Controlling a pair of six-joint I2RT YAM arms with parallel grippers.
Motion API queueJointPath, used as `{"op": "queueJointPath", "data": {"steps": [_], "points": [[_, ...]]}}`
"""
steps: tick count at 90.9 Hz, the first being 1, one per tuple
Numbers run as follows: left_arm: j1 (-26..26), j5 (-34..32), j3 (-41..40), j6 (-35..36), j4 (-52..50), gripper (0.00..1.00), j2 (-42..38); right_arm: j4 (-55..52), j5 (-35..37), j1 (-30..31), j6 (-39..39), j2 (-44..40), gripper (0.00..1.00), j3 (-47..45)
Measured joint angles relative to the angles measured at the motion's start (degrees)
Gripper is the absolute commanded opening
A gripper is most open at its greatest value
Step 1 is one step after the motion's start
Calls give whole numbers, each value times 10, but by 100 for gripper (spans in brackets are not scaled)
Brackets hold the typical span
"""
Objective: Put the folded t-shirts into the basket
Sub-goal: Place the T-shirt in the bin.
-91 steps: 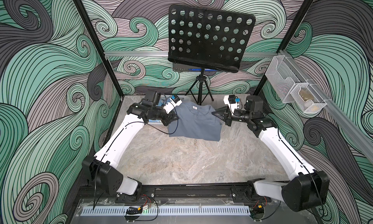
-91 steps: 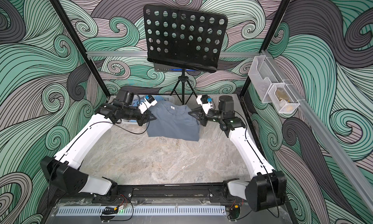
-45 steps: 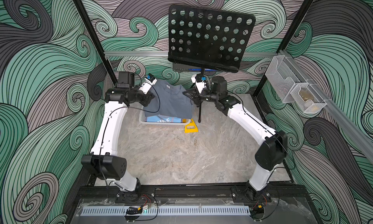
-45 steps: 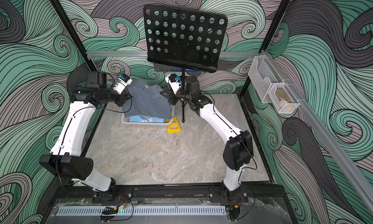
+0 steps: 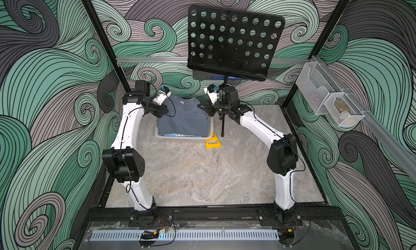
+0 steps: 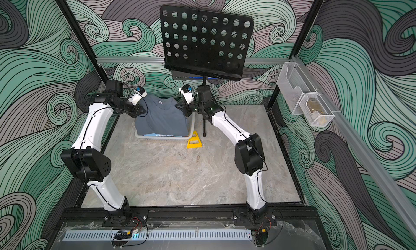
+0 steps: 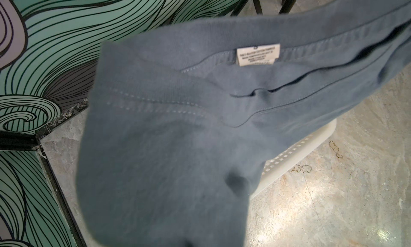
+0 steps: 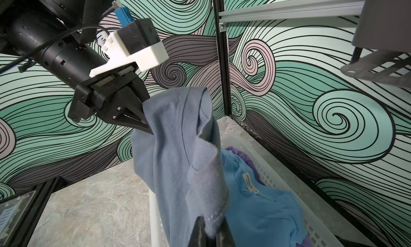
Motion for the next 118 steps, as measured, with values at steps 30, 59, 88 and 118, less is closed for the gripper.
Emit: {"op": "queueJointPath", "data": {"steps": [30,59,88,118], "points": [[0,-9,0,17,-1,0,15,1,9,12,0,0,0,-17],[0,-30,0,32,21,0,79,1,51,15,0,12,0,-19],[0,-54,38,40,28,13,156,3,86,6,-3,69,3,-16],[-1,-79,75,25,60,52,209,-6,179,-10,-40,166,35,88]]}}
